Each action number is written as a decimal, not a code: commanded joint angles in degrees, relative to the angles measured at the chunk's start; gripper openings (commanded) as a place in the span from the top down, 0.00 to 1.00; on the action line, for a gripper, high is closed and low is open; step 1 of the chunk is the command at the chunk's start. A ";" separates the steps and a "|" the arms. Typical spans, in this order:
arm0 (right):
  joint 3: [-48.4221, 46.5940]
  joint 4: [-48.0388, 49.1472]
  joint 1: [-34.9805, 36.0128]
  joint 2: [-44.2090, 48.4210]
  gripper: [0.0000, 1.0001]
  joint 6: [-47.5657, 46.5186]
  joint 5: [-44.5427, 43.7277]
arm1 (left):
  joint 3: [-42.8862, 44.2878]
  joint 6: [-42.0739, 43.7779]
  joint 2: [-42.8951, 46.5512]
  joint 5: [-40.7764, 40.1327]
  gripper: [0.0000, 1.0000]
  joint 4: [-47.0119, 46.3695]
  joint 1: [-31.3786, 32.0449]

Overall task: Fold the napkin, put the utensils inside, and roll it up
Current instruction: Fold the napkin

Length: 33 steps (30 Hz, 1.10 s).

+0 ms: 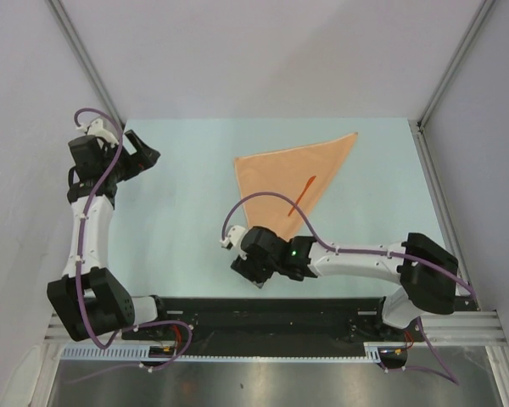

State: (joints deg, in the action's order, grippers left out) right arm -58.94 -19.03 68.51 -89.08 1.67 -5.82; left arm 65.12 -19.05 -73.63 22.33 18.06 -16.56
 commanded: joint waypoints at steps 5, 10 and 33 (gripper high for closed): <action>-0.12 -1.63 4.61 -4.43 0.33 -3.78 0.99 | -0.35 -0.81 0.15 1.84 0.00 -1.89 -0.49; 0.49 -1.19 5.23 -5.75 0.33 -3.43 -2.52 | -0.35 -0.81 0.15 1.84 0.00 -1.98 -0.58; 1.99 2.94 5.49 -10.15 0.41 -4.22 -4.98 | -0.35 -0.99 -0.55 2.19 0.00 -2.07 -0.58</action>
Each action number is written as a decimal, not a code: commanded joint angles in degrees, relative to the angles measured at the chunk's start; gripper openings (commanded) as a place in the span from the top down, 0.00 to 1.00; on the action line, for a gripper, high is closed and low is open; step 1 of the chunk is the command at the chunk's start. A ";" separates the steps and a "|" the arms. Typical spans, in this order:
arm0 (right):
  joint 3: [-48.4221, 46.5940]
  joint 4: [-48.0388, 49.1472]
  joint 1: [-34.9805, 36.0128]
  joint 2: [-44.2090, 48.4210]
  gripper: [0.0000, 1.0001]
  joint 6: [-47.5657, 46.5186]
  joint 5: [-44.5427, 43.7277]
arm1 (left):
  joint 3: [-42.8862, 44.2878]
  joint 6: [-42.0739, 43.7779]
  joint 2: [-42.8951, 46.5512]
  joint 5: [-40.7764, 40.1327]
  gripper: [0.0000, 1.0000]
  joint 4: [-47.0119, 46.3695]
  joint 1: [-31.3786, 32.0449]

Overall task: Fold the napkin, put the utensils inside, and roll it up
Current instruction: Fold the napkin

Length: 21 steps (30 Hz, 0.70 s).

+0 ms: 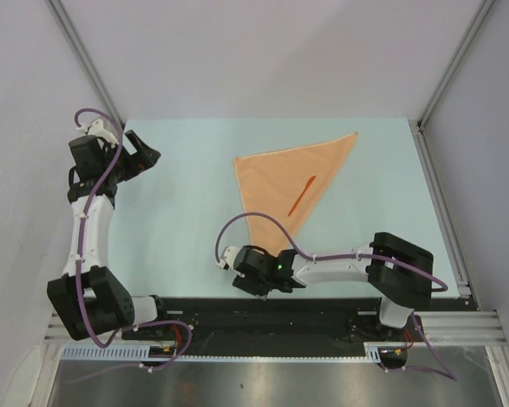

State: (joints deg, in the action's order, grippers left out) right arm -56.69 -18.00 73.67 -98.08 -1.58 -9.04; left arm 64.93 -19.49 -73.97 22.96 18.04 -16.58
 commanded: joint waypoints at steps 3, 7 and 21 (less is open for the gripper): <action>-0.36 2.00 0.60 -1.23 0.42 -1.49 -2.91 | -0.15 -0.55 -0.20 1.65 0.00 -2.05 -0.56; -0.79 2.18 0.95 -1.23 0.44 -2.02 -3.79 | -0.15 -0.64 -0.38 1.82 0.00 -2.13 -0.56; -2.02 1.39 1.04 -3.70 0.81 -2.81 -4.59 | -0.24 -1.26 -0.82 3.49 0.00 -2.57 -0.56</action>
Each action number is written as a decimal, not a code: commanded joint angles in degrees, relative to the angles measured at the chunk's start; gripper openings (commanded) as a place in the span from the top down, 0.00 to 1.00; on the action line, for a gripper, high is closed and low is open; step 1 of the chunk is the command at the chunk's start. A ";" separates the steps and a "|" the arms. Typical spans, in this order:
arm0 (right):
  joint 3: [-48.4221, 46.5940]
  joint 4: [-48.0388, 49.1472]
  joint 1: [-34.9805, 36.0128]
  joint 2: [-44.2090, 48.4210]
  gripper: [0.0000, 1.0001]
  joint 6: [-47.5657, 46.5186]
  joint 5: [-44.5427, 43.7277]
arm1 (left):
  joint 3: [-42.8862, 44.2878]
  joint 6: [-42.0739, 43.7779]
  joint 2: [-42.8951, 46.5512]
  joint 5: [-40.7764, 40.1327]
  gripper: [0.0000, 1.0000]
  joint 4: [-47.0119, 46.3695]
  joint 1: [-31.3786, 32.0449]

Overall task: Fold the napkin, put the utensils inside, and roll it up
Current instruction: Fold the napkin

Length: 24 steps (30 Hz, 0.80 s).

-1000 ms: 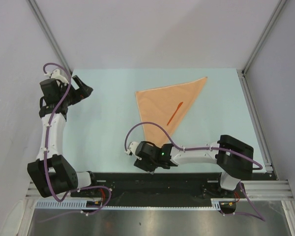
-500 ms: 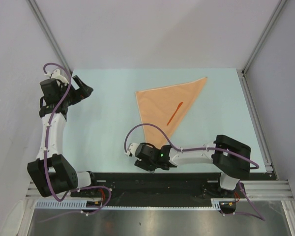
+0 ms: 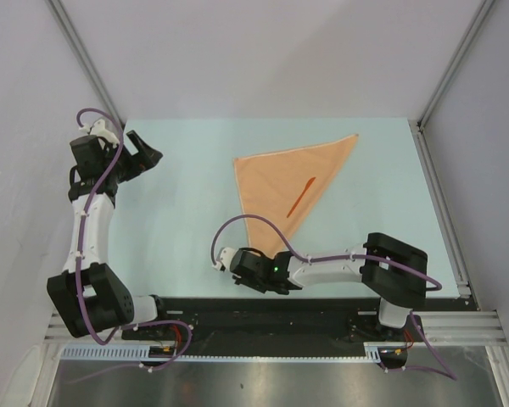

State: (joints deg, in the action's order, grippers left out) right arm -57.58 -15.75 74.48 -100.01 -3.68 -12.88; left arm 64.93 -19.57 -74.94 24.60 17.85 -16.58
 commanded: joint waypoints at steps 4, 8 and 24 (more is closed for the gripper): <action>-1.48 -1.04 0.23 -1.68 0.89 -1.15 0.66 | -0.24 -1.17 -0.03 2.29 0.00 -2.47 -0.56; -3.06 -2.79 0.32 -1.51 1.00 -0.72 3.12 | -0.24 -1.26 -0.12 2.47 0.00 -2.55 -0.56; -14.14 -5.79 -2.21 0.68 1.00 7.37 15.96 | -0.15 -1.08 0.23 2.47 0.00 -2.46 -0.65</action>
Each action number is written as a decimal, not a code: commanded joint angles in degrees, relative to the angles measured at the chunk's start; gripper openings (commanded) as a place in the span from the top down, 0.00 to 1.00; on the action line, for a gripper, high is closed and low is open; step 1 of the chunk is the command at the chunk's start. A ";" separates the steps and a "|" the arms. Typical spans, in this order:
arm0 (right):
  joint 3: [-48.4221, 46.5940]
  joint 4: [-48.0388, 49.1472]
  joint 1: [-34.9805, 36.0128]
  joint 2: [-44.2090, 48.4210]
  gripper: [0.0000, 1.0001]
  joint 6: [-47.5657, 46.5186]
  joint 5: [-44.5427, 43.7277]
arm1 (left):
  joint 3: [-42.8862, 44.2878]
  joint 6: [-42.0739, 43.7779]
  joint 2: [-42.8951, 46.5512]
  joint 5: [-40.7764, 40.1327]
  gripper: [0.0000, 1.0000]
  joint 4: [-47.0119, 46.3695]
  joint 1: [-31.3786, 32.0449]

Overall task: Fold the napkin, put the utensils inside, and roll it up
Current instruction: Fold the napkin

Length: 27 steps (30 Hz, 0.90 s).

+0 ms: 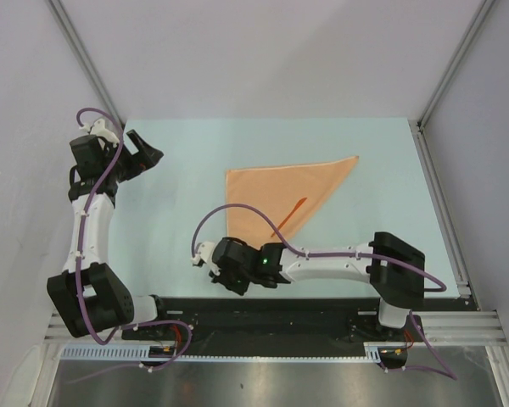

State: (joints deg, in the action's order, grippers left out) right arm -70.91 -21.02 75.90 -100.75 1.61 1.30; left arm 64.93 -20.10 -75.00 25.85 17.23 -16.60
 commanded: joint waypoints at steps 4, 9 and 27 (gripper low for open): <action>2.53 1.06 -10.83 5.56 1.00 2.26 2.48 | -0.06 -0.56 0.30 1.14 0.00 -1.77 -0.63; 7.36 4.05 -21.74 11.00 1.00 3.75 5.11 | -0.06 -0.47 0.30 1.22 0.00 -1.77 -0.98; 9.57 6.95 -49.78 7.24 1.00 5.34 2.39 | -0.06 -0.73 0.03 1.66 0.00 -1.77 -1.24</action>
State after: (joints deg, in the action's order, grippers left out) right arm -61.17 -16.60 28.25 -92.42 6.48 4.73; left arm 64.93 -20.12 -75.00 25.98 17.21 -17.12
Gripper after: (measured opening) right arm 0.051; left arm 0.996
